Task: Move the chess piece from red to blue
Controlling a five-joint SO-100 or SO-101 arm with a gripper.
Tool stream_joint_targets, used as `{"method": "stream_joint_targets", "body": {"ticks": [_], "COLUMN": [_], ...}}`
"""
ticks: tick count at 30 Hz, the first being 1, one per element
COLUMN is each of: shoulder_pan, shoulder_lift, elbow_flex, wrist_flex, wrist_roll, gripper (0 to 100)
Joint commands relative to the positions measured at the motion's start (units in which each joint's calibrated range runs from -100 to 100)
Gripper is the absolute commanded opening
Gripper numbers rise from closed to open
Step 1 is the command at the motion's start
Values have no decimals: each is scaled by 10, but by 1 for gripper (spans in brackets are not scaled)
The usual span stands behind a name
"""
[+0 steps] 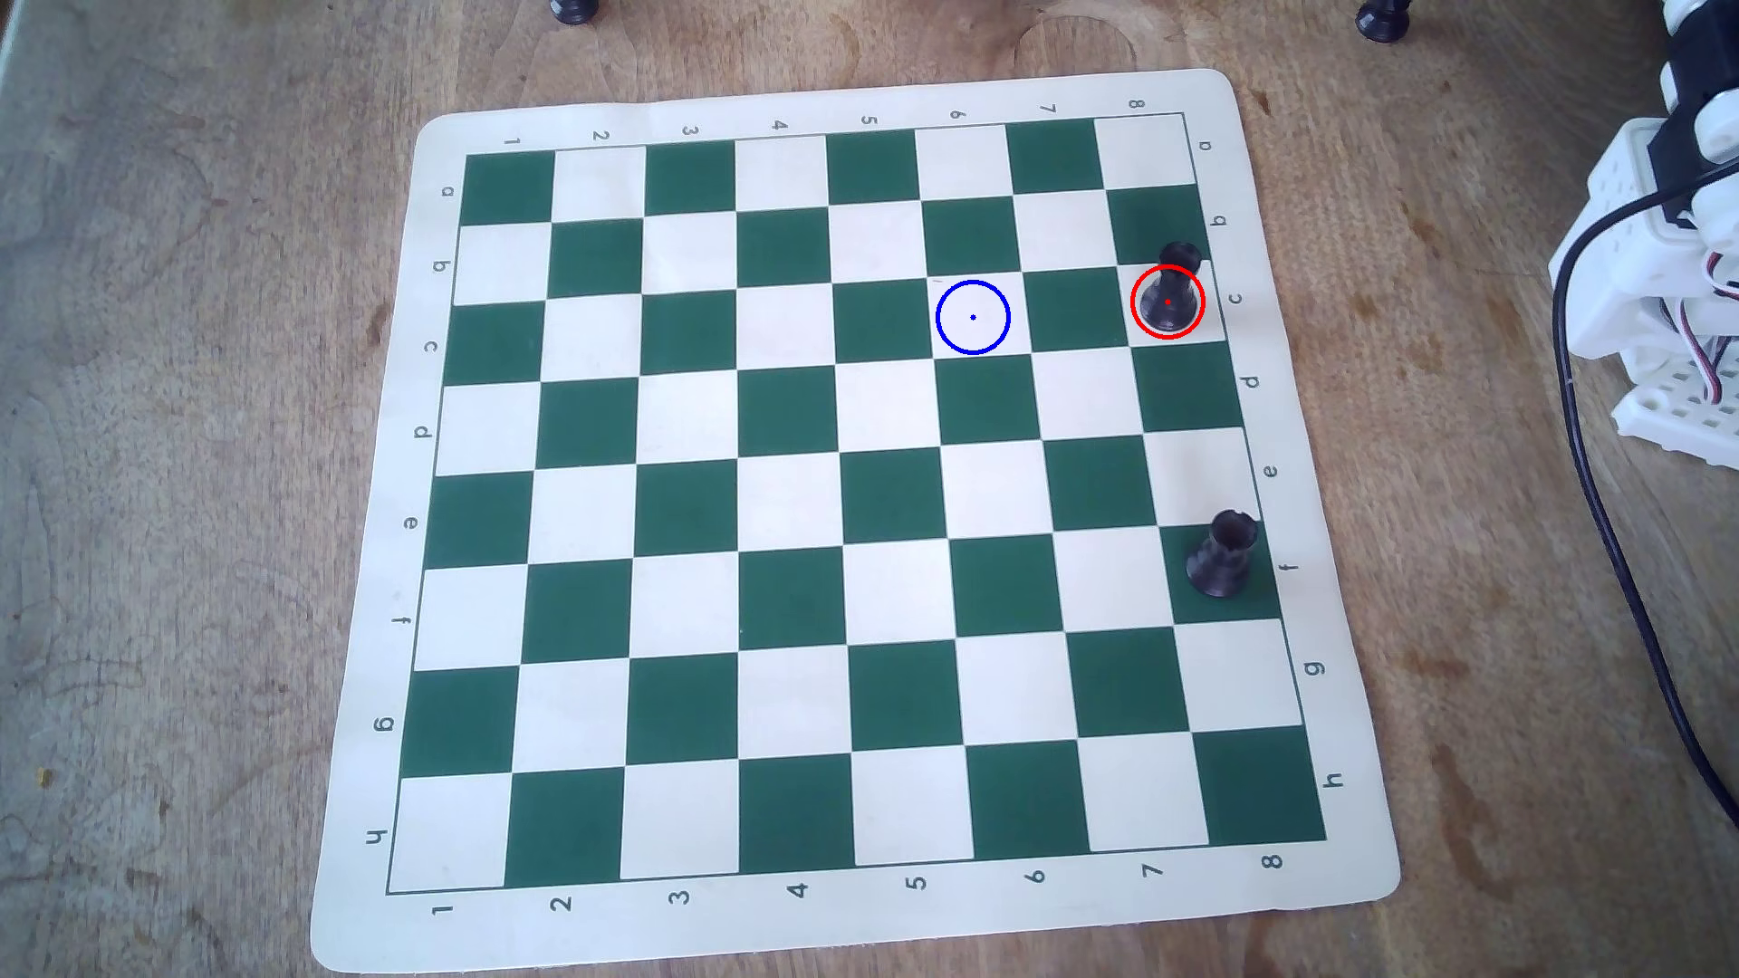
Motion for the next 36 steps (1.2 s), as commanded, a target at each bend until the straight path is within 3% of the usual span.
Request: {"method": "stream_joint_targets", "body": {"ticks": [1,8,12,17,19,22,26,28,34,36], "shoulder_pan": [-3,-3,1,2,-2,-3,2,8,38,54], "shoulder_lift": [0,0,0,0,0,0,0,0,1,1], "elbow_flex": [6,6,6,6,6,6,6,6,-5,-65], "wrist_flex": [-5,-5,4,125,211,326,436,504,637,739], "wrist_roll": [1,0,-3,1,1,9,36,52,50,49], "gripper": [0,0,6,18,33,46,45,39,46,46]}}
